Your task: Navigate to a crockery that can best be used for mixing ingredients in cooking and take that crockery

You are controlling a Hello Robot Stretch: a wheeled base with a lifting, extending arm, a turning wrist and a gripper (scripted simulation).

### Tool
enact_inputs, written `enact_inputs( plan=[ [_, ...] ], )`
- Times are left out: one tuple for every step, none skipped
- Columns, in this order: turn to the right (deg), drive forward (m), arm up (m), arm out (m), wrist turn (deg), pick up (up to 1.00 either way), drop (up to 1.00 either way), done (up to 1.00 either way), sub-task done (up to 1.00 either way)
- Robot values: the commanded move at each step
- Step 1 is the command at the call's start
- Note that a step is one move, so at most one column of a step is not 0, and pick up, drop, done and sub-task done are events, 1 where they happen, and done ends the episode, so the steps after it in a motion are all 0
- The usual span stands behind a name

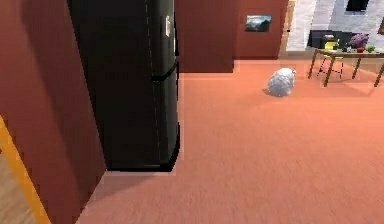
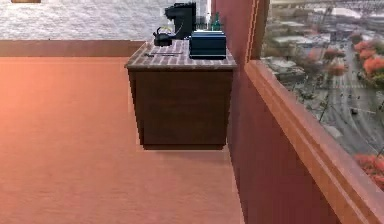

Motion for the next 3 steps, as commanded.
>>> enact_inputs(
  plan=[
    [0.0,0.25,0.00,0.00,0.0,0.00,0.00,0.00,0.00],
    [45.0,0.00,0.00,0.00,0.0,0.00,0.00,0.00,0.00],
    [12.0,0.00,0.00,0.00,0.0,0.00,0.00,0.00,0.00]
  ],
)
